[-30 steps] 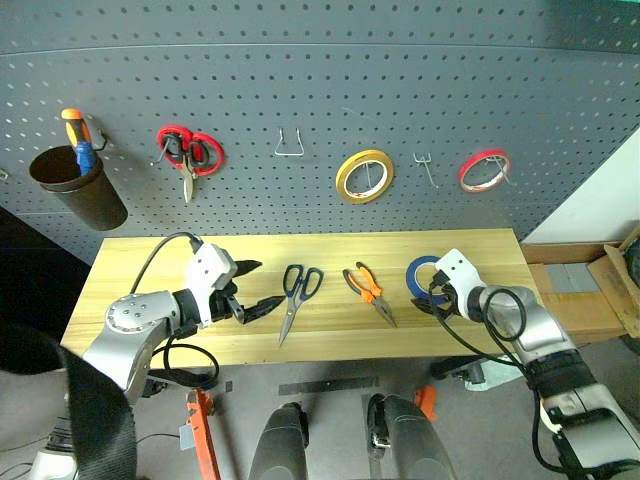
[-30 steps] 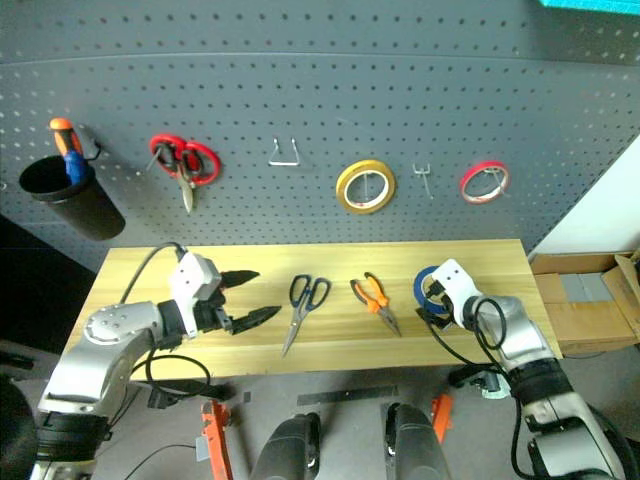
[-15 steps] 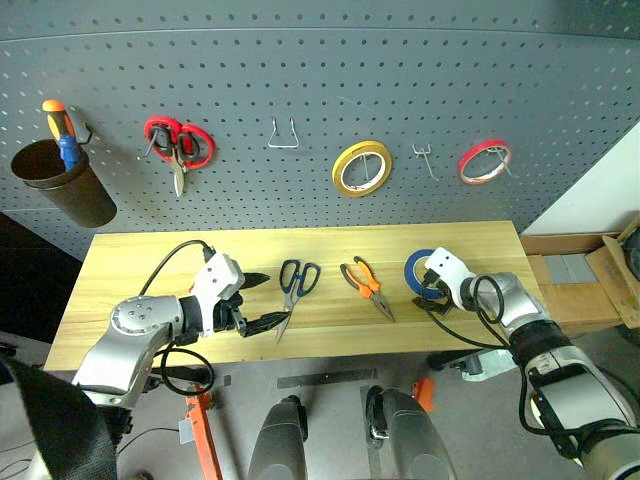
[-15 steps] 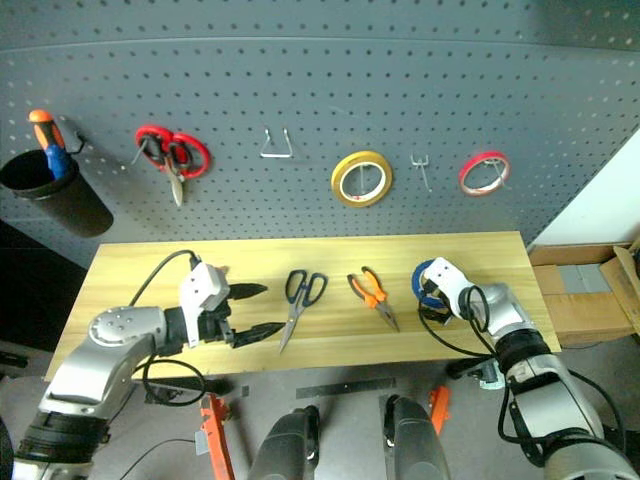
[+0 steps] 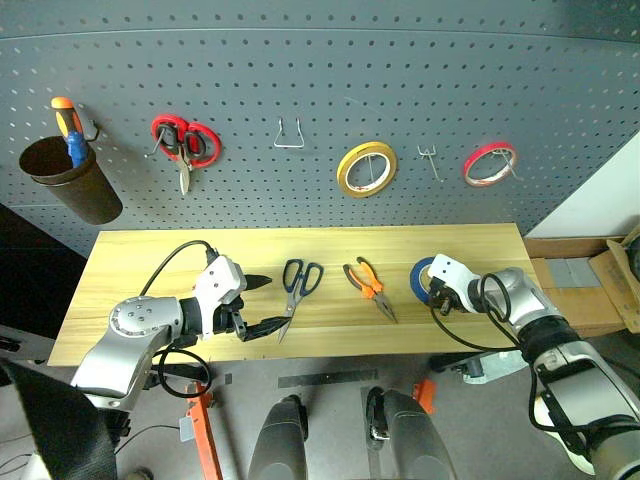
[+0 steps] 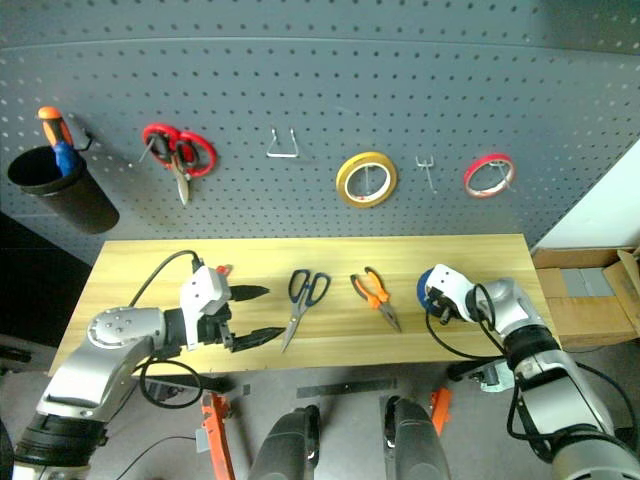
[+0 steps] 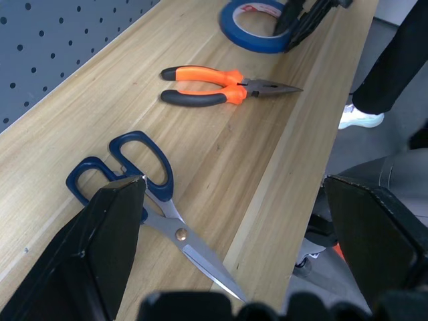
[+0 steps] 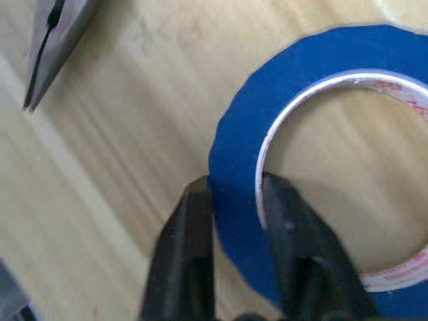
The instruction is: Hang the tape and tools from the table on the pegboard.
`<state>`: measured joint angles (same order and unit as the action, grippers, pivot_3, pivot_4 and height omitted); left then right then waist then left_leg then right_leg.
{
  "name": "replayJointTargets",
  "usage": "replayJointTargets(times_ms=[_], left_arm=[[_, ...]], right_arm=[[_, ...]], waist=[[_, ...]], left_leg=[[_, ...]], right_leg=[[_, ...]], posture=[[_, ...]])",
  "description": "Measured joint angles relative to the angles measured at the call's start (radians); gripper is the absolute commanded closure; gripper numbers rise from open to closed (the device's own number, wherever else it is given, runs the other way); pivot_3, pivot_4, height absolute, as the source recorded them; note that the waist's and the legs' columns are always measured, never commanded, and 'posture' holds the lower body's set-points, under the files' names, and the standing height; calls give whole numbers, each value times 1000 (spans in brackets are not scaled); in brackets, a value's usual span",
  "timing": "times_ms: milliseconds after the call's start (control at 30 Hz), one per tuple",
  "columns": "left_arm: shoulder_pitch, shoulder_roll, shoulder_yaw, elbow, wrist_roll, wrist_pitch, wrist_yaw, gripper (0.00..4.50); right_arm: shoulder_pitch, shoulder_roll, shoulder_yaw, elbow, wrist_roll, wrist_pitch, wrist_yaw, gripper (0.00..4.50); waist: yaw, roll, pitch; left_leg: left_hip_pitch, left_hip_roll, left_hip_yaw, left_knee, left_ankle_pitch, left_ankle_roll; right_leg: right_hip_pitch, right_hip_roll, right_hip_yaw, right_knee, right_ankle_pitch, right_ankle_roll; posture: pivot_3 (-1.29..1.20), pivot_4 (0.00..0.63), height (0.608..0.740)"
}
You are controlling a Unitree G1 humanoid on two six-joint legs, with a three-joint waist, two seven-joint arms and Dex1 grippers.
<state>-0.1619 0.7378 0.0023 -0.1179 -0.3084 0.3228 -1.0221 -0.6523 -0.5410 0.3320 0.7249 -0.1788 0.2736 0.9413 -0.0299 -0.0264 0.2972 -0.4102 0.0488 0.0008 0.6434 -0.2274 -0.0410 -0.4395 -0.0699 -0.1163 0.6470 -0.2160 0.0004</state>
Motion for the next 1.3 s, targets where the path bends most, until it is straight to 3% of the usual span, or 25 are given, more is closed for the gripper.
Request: replayJointTargets(times_ms=[200,433,633,933,1300], left_arm=[[-2,-29,3,1,-1,3,33,0],[-14,-56,2,6,0,-22,51,0],[-41,-65,2,10,6,-52,60,0],[-103,-115,2,13,0,-59,76,0],[-171,-174,6,-37,-86,6,95,0]], right_arm=[[259,-65,-67,-388,-6,66,-87,3966],[439,-141,-208,-955,-45,163,-212,3966],[525,-93,-147,-1237,-163,154,-320,3966],[395,-14,-107,-1297,-253,91,-403,3966],[208,-1,-117,-916,-229,-119,-473,3966]], waist=[[0,1,2],[-14,4,14],[-26,3,15],[-31,1,16],[-32,1,16]], left_leg=[[-4,0,1,1,0,0],[-5,1,2,0,0,0],[-6,-1,4,1,0,0],[-6,-1,3,1,0,0],[-6,-1,5,2,0,0]], right_leg=[[-3,-1,0,-1,0,1],[-7,1,2,0,1,3],[-7,0,4,-1,1,3],[-8,0,5,0,1,3],[-7,1,7,0,2,3]], posture=[[-178,314,740],[-213,314,740],[-227,313,740],[-227,304,740],[-180,295,740]])
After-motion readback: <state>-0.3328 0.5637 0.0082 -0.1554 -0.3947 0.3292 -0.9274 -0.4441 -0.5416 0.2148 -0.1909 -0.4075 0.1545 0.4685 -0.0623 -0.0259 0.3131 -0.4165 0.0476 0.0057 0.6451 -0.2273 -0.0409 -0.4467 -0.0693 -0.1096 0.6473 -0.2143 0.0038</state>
